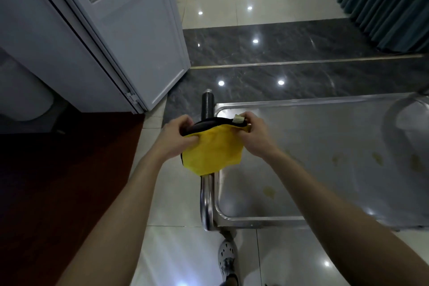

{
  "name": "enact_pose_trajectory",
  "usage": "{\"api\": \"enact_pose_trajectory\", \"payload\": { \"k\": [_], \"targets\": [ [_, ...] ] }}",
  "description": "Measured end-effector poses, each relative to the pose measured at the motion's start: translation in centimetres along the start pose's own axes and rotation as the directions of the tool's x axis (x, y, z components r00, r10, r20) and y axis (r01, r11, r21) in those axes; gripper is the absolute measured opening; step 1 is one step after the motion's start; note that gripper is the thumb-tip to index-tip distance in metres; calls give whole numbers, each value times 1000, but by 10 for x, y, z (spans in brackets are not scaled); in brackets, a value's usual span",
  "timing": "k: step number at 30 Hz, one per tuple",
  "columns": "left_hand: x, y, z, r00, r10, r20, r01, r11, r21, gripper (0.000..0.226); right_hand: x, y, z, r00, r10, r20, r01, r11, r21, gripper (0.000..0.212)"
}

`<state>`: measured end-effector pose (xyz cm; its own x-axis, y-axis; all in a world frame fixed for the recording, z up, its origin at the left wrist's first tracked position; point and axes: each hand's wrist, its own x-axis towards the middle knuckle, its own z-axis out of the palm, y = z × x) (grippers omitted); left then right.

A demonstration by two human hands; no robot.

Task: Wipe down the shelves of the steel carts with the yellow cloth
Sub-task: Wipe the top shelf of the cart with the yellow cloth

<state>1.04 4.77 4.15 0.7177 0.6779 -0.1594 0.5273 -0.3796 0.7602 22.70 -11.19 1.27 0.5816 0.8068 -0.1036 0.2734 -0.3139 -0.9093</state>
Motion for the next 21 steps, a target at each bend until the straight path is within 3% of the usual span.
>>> {"api": "enact_pose_trajectory", "payload": {
  "k": [5,9,14,18,21],
  "targets": [
    [-41,51,24,986,73,-148,-79,996,-32,29,-43,5,-50,990,-108,-95,103,993,-49,33],
    [-79,79,66,978,90,-186,-96,995,-24,32,-96,25,-89,982,-152,-114,149,988,-40,34],
    [-119,84,130,992,34,-121,-38,999,-30,30,-168,70,-114,991,-116,-69,110,990,-88,31],
    [-134,73,161,997,-72,29,73,997,-33,32,-201,102,-118,999,-37,-26,34,993,-112,34],
    [-125,66,173,992,-117,48,119,993,-22,35,-194,110,-112,995,-46,-85,35,991,-131,37]
  ]
}}
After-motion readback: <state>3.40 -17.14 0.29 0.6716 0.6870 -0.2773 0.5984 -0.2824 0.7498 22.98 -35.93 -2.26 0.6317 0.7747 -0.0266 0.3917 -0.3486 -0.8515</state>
